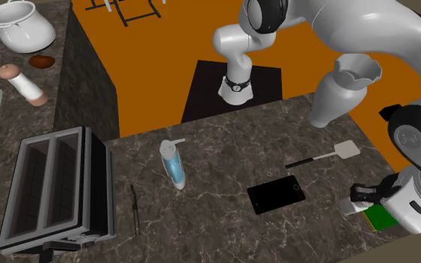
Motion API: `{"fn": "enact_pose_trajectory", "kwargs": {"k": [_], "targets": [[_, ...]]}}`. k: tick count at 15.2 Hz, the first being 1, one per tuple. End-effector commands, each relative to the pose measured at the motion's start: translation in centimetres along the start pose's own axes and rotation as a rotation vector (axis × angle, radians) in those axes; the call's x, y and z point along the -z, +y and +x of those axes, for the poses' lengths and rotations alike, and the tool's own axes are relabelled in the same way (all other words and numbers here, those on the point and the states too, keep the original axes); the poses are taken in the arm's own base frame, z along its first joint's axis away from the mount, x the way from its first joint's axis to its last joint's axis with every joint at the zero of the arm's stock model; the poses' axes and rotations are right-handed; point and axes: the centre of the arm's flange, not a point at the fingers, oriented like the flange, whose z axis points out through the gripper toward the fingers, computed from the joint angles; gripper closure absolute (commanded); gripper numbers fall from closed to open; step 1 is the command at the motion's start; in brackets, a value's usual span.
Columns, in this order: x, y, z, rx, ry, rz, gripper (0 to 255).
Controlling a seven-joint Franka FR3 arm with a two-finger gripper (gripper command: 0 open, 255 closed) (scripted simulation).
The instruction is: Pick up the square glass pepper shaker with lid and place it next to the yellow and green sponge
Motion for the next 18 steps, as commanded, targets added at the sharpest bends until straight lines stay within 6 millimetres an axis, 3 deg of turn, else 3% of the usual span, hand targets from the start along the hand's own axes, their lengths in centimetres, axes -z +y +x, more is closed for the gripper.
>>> {"fn": "enact_pose_trajectory", "kwargs": {"k": [1, 13, 18], "targets": [[-1.0, 0.1, 0.2, 0.000, 0.000, 0.000, 255], [-7.3, 0.1, 1.1, 0.000, 0.000, 0.000, 255], [-7.5, 0.1, 1.1, 0.000, 0.000, 0.000, 255]]}}
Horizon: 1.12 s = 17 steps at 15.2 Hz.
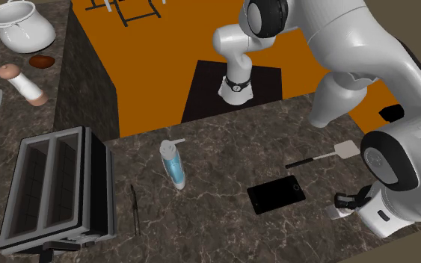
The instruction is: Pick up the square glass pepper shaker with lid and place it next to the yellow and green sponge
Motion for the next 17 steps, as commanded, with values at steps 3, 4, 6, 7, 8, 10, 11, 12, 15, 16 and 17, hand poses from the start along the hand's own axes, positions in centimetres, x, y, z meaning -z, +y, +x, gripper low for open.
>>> {"fn": "enact_pose_trajectory", "kwargs": {"k": [3, 4, 6, 7, 8, 10, 11, 12, 15, 16, 17], "targets": [[0.0, 0.0, 0.0, 0.000, 0.000, 0.000, 255], [0.0, 0.0, 0.0, 0.000, 0.000, 0.000, 0], [0.0, 0.0, 0.0, 0.000, 0.000, 0.000, 0], [0.0, 0.0, 0.0, 0.000, 0.000, 0.000, 0], [0.0, 0.0, 0.0, 0.000, 0.000, 0.000, 0], [1.3, 0.0, 0.0, 0.000, 0.000, 0.000, 0], [2.6, 0.0, 0.0, 0.000, 0.000, 0.000, 0], [4.0, 0.0, 0.0, 0.000, 0.000, 0.000, 0], [5.0, 0.0, 0.0, 0.000, 0.000, 0.000, 0], [5.0, 0.0, 0.0, 0.000, 0.000, 0.000, 0], [5.0, 0.0, 0.0, 0.000, 0.000, 0.000, 0]]}}
